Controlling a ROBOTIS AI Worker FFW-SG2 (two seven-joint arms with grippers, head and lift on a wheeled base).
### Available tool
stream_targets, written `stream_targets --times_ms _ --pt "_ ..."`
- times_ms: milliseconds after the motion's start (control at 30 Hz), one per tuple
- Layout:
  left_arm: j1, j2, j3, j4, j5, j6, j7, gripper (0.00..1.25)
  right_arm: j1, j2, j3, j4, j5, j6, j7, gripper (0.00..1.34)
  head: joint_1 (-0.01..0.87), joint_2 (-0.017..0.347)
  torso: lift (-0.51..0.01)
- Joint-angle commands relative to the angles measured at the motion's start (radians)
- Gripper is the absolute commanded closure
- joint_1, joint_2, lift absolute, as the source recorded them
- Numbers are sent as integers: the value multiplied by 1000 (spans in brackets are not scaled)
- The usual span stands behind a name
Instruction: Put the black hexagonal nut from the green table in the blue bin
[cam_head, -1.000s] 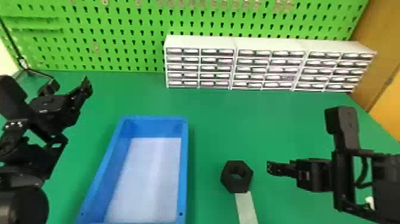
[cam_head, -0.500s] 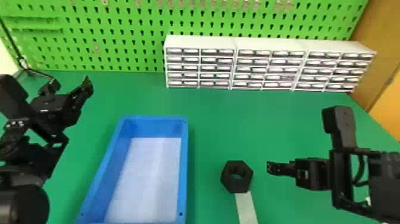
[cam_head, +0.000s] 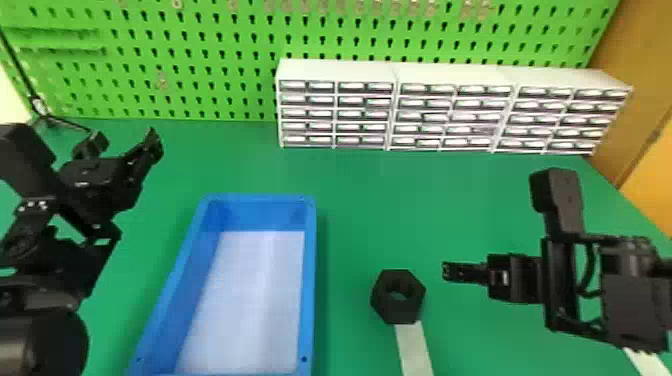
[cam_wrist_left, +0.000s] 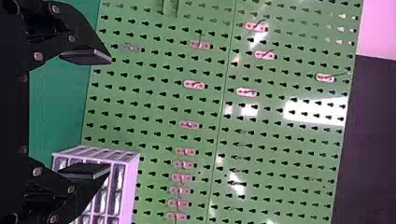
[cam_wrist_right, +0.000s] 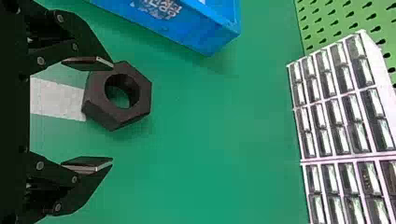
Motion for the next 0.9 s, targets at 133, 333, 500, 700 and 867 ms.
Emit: stream_targets --times_ms 133,333,500,700,867 --pt "-5 0 -12 7 1 0 0 433 -53 41 30 62 46 3 0 533 692 8 -97" --pt "-8 -1 -19 14 3 0 0 433 -77 64 74 94 87 3 0 533 692 8 -97" --pt "-13 -1 -29 18 4 0 0 433 -93 61 119 117 107 3 0 533 692 8 -97" --pt "-13 -1 -30 23 8 0 0 433 -100 64 143 138 129 3 0 533 692 8 -97" --pt "-13 -1 -32 24 9 0 0 433 -102 74 154 144 162 2 0 533 692 8 -97"
